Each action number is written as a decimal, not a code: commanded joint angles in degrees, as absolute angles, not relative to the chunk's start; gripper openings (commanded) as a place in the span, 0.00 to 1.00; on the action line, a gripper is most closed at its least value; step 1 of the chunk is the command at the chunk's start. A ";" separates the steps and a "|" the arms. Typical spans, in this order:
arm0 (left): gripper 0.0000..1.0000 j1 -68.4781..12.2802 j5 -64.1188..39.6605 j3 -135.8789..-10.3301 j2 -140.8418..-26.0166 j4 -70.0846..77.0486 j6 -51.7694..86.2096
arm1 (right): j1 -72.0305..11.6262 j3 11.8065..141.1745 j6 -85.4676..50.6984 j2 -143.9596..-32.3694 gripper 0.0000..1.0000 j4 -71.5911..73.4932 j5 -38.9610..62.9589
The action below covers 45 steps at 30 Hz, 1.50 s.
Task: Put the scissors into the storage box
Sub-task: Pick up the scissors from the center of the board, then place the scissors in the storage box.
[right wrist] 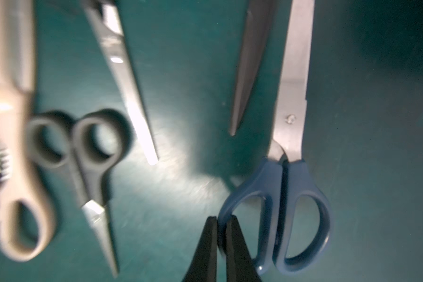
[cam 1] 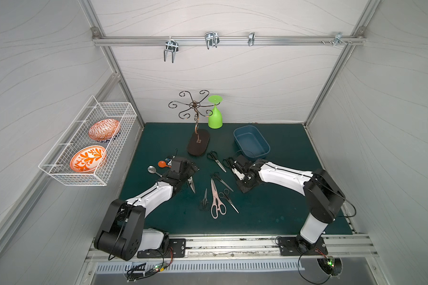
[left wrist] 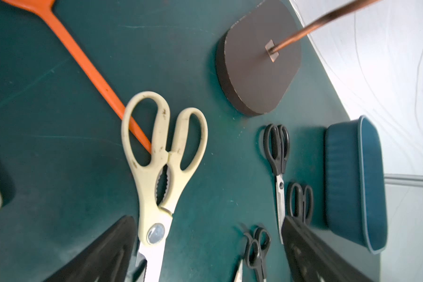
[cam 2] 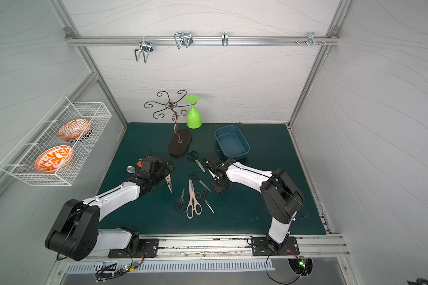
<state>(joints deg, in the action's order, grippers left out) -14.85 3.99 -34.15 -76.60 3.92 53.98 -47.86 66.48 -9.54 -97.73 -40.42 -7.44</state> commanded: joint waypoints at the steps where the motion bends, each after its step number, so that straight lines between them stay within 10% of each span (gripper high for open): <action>1: 0.97 -13.91 -0.93 -37.40 -77.35 4.91 56.87 | -48.00 68.63 -10.86 -93.39 0.00 -44.29 -7.05; 45: 0.96 -13.89 -2.42 -34.65 -76.25 5.79 52.21 | -24.66 107.91 0.45 -128.58 0.00 -42.75 -3.47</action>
<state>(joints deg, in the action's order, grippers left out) -13.98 -2.22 -33.58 -75.75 3.97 52.75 -24.88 106.87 0.05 -127.39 -40.71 -4.01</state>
